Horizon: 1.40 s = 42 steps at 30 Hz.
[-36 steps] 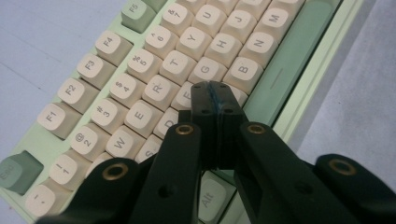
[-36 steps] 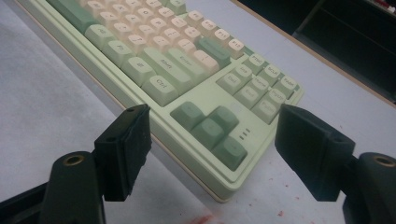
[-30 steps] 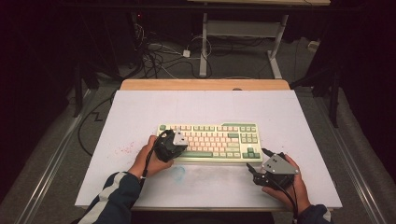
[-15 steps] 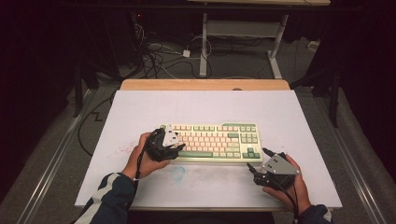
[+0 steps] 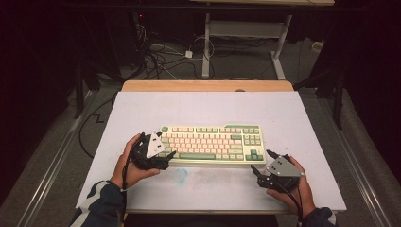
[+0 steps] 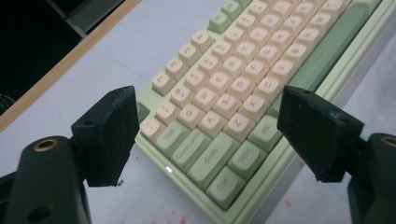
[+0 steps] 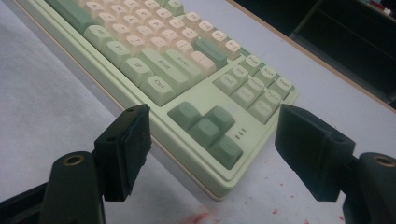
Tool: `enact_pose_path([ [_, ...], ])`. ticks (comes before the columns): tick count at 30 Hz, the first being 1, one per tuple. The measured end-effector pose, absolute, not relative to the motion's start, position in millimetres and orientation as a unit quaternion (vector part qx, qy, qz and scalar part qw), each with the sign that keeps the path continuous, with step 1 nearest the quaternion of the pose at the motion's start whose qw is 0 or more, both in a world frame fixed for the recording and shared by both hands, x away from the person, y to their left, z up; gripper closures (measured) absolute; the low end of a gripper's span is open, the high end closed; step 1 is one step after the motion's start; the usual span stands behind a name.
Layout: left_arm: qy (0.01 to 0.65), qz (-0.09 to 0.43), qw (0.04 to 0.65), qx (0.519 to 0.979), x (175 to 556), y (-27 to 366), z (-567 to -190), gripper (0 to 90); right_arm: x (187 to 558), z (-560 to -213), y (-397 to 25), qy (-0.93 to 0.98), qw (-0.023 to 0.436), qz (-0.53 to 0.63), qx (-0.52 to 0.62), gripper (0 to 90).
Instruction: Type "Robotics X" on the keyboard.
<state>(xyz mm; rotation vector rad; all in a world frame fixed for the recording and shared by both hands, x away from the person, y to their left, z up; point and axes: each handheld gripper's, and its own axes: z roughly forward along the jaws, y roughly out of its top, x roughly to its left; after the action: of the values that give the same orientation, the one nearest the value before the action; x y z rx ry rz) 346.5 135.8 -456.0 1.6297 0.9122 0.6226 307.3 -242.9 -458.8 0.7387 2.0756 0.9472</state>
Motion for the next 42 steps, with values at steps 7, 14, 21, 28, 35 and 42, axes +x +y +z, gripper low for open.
enact_pose_path([
  [7, 0.400, 0.271, 0.543, 0.687, 336, 152, -466, 18.8, 307, -459, -242, 0.807, 0.362, 0.367, 0.289, 27.6],
  [14, 0.410, 0.277, 0.530, 0.688, 327, 165, -476, 18.8, 308, -460, -241, 0.809, 0.361, 0.366, 0.286, 27.5],
  [21, 0.437, 0.271, 0.530, 0.675, 323, 177, -484, 19.5, 308, -460, -241, 0.811, 0.359, 0.364, 0.285, 27.4],
  [28, 0.458, 0.254, 0.511, 0.681, 319, 187, -495, 20.5, 308, -460, -241, 0.812, 0.356, 0.364, 0.286, 27.2],
  [35, 0.469, 0.243, 0.515, 0.675, 318, 189, -494, 25.9, 307, -460, -240, 0.813, 0.355, 0.365, 0.283, 26.9],
  [42, 0.482, 0.224, 0.520, 0.669, 321, 190, -488, 54.0, 308, -461, -239, 0.814, 0.353, 0.365, 0.281, 26.9],
])
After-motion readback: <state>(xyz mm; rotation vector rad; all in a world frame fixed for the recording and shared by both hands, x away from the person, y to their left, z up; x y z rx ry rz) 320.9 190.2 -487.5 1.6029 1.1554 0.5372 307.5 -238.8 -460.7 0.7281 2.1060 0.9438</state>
